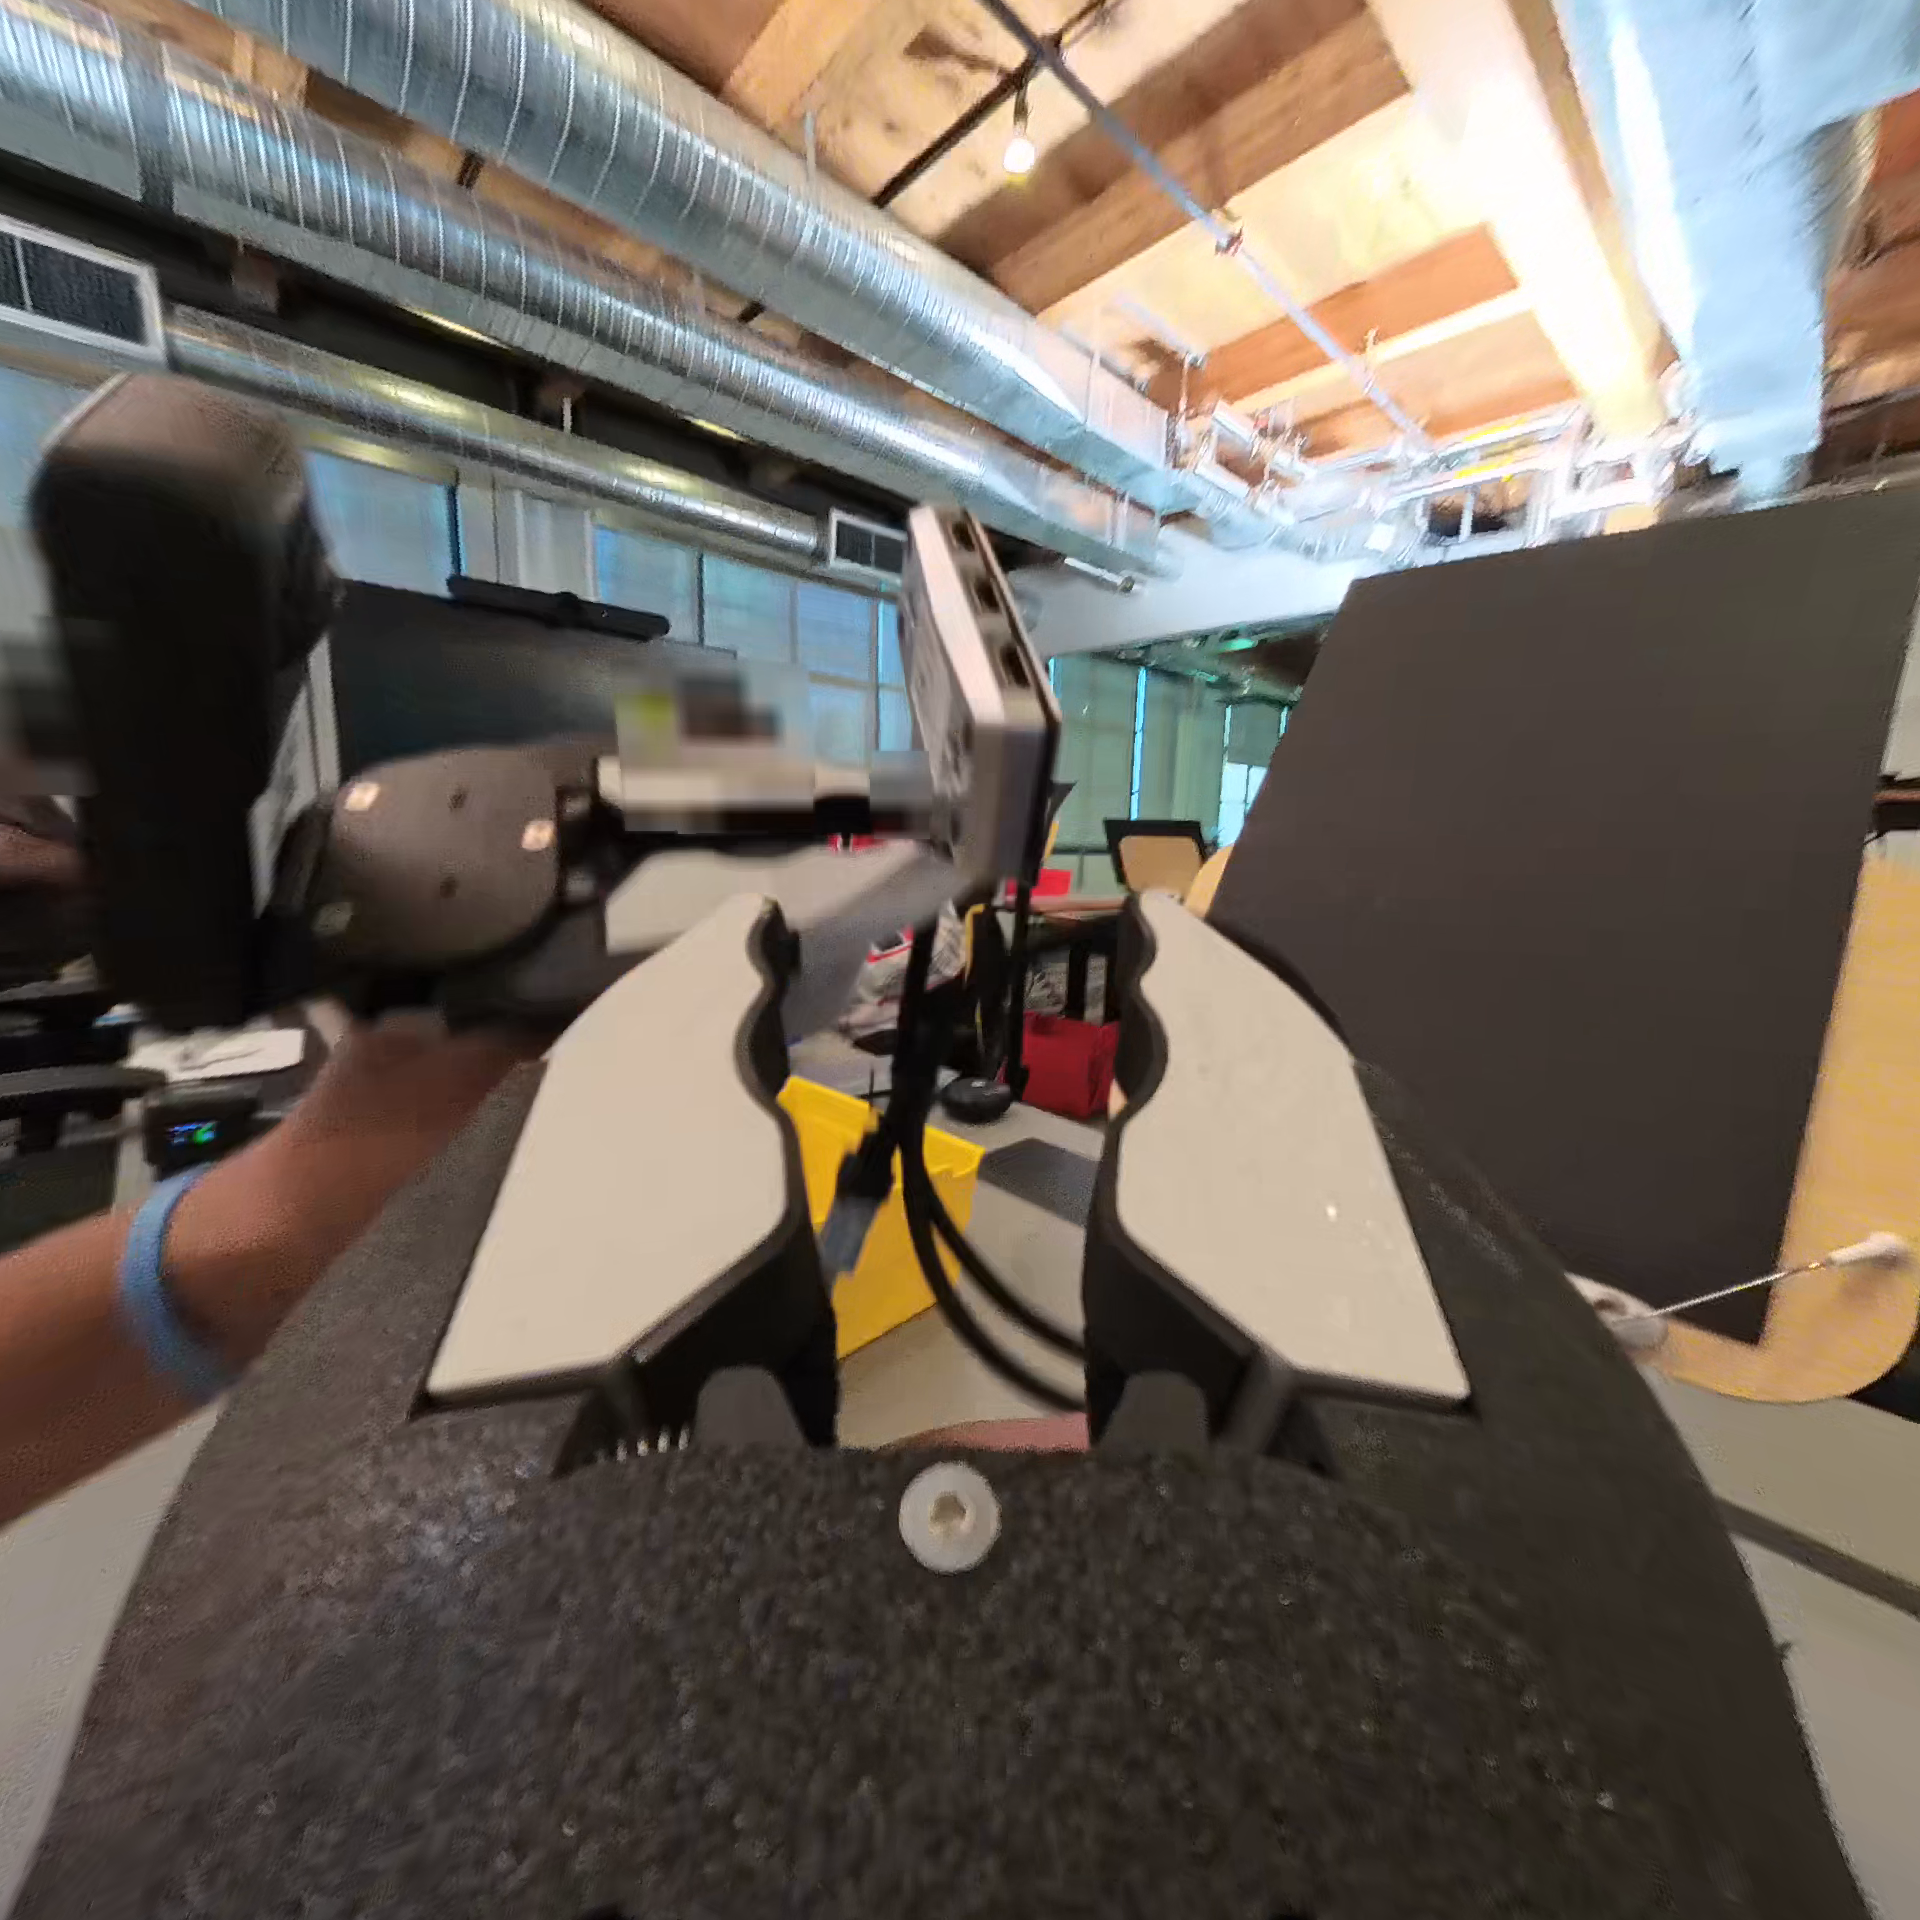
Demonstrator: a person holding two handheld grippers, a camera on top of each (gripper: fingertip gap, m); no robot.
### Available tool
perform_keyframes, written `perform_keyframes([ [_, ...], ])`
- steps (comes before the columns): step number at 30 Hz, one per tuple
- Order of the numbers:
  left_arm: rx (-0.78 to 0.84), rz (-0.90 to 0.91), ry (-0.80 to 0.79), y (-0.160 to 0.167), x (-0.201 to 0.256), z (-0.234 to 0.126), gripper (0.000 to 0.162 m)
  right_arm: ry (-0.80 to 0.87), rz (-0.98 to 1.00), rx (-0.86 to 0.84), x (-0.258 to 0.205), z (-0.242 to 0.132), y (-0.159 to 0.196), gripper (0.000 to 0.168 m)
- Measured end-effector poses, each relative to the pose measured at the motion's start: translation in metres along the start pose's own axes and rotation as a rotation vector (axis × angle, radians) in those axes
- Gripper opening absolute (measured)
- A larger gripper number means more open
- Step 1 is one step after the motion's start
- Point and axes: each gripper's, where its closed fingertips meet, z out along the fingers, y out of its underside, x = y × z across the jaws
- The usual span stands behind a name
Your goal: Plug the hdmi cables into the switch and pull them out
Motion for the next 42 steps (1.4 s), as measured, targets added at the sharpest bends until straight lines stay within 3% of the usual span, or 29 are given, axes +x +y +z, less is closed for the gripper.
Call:
perform_keyframes([
  [5,0.032,-0.061,0.057,-0.003,0.075,-0.002,0.023,-0.014,0.088,0.068,0.015,-0.011,-0.009,0.049],
  [7,0.063,-0.121,0.116,-0.002,0.096,-0.005,0.023,-0.047,0.109,0.085,0.022,-0.022,-0.010,0.021],
  [12,0.005,-0.145,0.133,0.022,0.112,-0.002,0.023,-0.093,0.196,-0.084,0.036,-0.027,0.021,0.020],
  [18,0.005,-0.118,0.103,0.022,0.119,-0.006,0.023,-0.081,0.199,-0.092,0.032,-0.023,0.037,0.022],
  [31,-0.018,-0.261,0.145,0.040,0.125,-0.009,0.023,-0.070,0.092,-0.184,0.026,-0.019,0.056,0.021],
  [36,-0.058,-0.314,0.167,0.055,0.121,-0.011,0.026,-0.140,-0.074,-0.274,0.018,-0.006,0.069,0.022],
  [37,-0.098,-0.355,0.205,0.061,0.121,-0.015,0.018,-0.157,-0.133,-0.311,0.018,0.000,0.073,0.022],
  [38,-0.136,-0.412,0.256,0.066,0.123,-0.022,0.007,-0.150,-0.193,-0.331,0.024,0.007,0.073,0.022],
  [42,-0.388,-0.659,0.288,0.115,0.122,-0.078,0.019,-0.150,-0.528,-0.432,0.055,0.039,0.076,0.022],
])
